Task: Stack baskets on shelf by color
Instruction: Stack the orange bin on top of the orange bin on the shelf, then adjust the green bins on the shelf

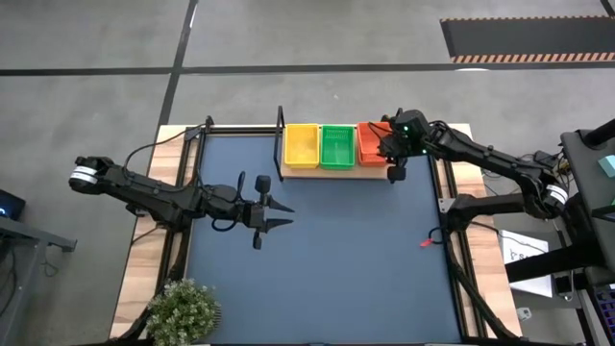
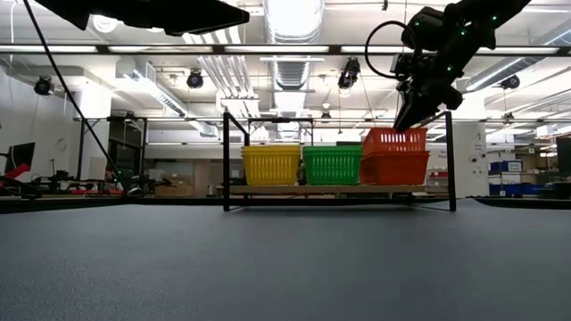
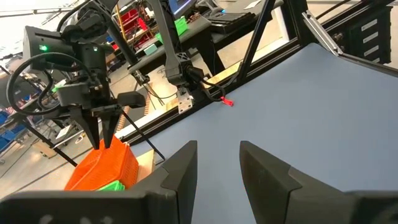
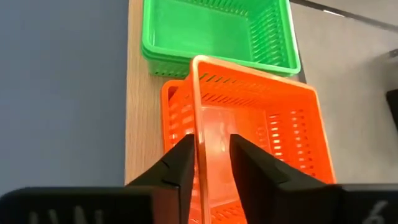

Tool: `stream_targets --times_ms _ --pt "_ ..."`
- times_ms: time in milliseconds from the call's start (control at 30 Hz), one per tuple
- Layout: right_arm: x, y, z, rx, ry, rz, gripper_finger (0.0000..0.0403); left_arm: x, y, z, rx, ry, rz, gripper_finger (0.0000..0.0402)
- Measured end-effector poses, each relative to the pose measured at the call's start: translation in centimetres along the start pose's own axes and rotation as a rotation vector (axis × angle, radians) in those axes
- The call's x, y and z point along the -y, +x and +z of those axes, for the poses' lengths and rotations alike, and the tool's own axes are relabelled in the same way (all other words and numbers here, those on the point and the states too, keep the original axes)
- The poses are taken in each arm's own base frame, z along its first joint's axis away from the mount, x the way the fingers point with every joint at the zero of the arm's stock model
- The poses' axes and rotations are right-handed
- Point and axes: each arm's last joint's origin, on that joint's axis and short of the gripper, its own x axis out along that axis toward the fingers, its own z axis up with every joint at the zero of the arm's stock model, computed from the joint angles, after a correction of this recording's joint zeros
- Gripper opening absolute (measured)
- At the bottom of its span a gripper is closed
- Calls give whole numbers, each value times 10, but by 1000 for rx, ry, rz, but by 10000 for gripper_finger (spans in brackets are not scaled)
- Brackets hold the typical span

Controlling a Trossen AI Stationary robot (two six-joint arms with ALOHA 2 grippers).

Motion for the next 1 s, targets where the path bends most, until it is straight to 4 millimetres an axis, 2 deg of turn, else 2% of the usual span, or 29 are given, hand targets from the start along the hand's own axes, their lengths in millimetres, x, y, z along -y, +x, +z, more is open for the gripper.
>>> stream_targets --times_ms 200,400,700,867,1000 --pt "4 -8 6 21 48 -17 121 0 0 0 0 0 0 105" --pt "7 -22 19 25 77 3 128 0 0 0 0 0 0 105" --pt "-9 -27 48 154 176 83 90 0 0 0 0 0 0 105" --pt "-22 -28 66 236 158 62 62 0 0 0 0 -1 0 105" --pt "-27 -20 79 286 136 46 42 0 0 0 0 -1 0 105"
